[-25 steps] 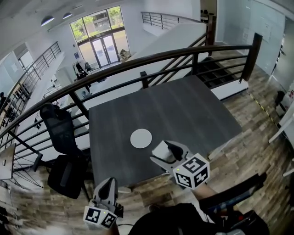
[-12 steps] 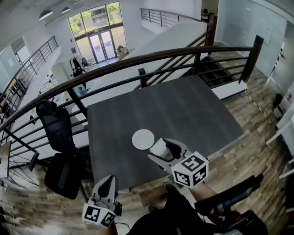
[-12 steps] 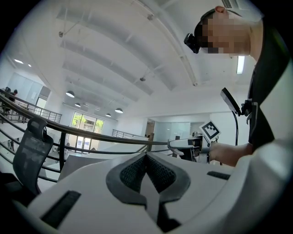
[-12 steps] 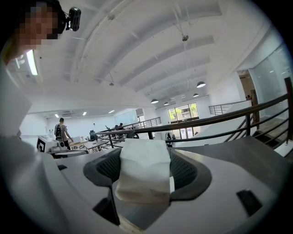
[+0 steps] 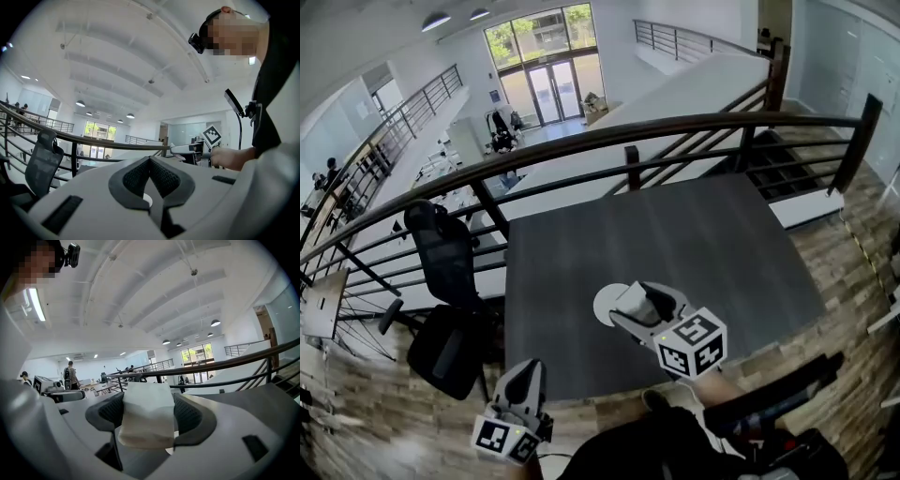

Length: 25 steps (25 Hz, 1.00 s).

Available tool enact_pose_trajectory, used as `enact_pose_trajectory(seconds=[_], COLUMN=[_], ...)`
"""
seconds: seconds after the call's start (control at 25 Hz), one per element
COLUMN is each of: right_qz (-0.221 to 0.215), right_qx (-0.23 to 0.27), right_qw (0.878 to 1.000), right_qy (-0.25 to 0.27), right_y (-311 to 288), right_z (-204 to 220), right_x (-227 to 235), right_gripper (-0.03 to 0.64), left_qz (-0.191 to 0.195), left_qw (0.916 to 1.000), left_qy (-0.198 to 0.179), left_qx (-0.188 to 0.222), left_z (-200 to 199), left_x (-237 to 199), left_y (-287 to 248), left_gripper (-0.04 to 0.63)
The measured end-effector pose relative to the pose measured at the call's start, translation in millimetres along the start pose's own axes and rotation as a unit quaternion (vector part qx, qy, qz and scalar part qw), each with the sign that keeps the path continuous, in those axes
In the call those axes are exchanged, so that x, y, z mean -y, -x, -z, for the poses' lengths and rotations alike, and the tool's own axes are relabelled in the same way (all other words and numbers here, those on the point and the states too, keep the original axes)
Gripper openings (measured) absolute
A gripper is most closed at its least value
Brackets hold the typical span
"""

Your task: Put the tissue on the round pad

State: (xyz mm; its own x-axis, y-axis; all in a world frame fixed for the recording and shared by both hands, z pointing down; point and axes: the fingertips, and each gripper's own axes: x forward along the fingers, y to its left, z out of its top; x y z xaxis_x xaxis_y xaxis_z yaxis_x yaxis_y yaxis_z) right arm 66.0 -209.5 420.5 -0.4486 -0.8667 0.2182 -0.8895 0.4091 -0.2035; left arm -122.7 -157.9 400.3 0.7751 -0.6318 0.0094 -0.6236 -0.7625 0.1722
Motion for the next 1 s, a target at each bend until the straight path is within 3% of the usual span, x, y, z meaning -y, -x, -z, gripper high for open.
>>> enact_pose_trajectory(seconds=[0.16,0.44,0.68,1.0], right_qz=[-0.017,-0.038,-0.059,-0.055], right_qx=[-0.004,-0.006,-0.045,-0.096], right_qw=[1.000,0.999,0.997,0.994], right_qy=[0.001,0.005,-0.009,-0.016], right_y=[-15,-39,-68,-114], right_z=[-3,-6,23,77], right_x=[15,45,60,88], right_gripper=[0.333,0.333,0.333,0.333], left_qz=[-0.033,-0.046,-0.063,-0.133], left_qw=[0.9993,0.9985,0.9976,0.9907], left_qy=[-0.008,-0.014,-0.028,-0.030], left_qx=[-0.016,-0.026,-0.009,-0.005], left_z=[6,6,-4,-8], left_x=[-6,5,9,1], left_y=[-5,-29,-35,-22], left_gripper=[0.003,0.003,0.003,0.003])
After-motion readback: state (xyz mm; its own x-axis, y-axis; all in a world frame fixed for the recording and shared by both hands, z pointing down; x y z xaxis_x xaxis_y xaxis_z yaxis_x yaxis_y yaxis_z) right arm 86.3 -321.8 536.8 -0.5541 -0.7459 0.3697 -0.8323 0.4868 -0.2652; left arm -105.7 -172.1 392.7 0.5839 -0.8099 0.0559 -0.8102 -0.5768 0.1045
